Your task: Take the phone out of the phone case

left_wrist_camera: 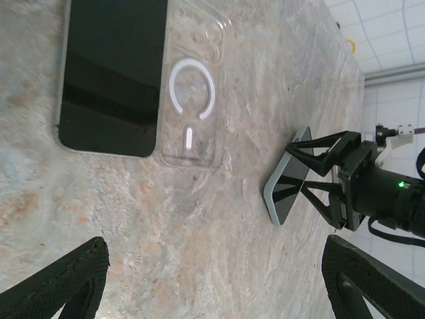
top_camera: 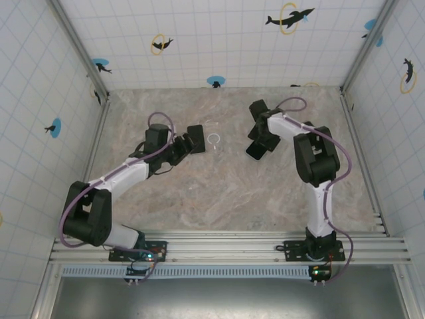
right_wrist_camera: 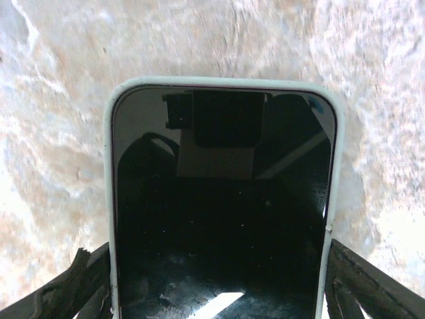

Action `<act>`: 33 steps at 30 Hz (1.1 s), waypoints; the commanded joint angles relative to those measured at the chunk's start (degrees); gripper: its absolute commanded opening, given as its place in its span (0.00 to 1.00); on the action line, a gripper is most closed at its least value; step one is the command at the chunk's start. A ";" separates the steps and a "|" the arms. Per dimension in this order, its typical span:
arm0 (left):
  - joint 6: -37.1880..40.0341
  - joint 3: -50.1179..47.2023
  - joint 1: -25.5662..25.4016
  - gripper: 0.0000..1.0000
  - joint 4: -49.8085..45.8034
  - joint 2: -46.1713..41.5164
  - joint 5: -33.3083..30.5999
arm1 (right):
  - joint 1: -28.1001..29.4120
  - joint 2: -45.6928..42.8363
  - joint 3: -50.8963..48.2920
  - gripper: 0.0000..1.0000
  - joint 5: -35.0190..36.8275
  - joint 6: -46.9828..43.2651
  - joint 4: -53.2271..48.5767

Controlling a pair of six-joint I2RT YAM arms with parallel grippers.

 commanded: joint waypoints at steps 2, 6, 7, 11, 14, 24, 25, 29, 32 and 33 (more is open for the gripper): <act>-0.70 3.18 -2.02 0.84 2.34 2.76 -0.58 | -0.55 -6.74 -5.26 0.47 -5.76 -1.55 5.87; 0.11 5.63 -7.25 0.83 2.66 5.47 -1.90 | -1.62 -11.15 -11.81 0.46 -9.67 -1.71 13.11; 0.21 6.33 -8.31 0.83 2.79 6.35 -2.16 | -1.76 -12.37 -13.14 0.46 -10.14 -2.04 14.36; 1.22 9.08 -12.09 0.82 4.04 9.49 -3.02 | -2.57 -15.94 -17.89 0.46 -12.68 -2.00 19.69; 1.97 11.80 -14.72 0.80 4.72 12.28 -2.71 | -2.97 -18.77 -21.02 0.46 -14.28 -2.41 24.01; 5.64 18.36 -19.83 0.72 7.25 15.97 -3.88 | -5.55 -27.94 -30.02 0.46 -22.47 2.56 39.44; 6.12 19.07 -20.24 0.71 7.12 16.51 -3.91 | -5.56 -28.65 -30.59 0.46 -23.07 3.29 40.67; 8.12 22.72 -21.17 0.65 5.37 19.01 -4.16 | -5.59 -31.03 -31.68 0.46 -24.88 5.22 43.62; 9.76 25.75 -21.40 0.60 4.35 20.65 -4.44 | -5.50 -32.27 -32.36 0.46 -26.01 6.84 44.83; 10.12 26.70 -21.47 0.59 4.16 21.21 -4.33 | -5.44 -32.75 -32.62 0.46 -26.16 7.21 44.88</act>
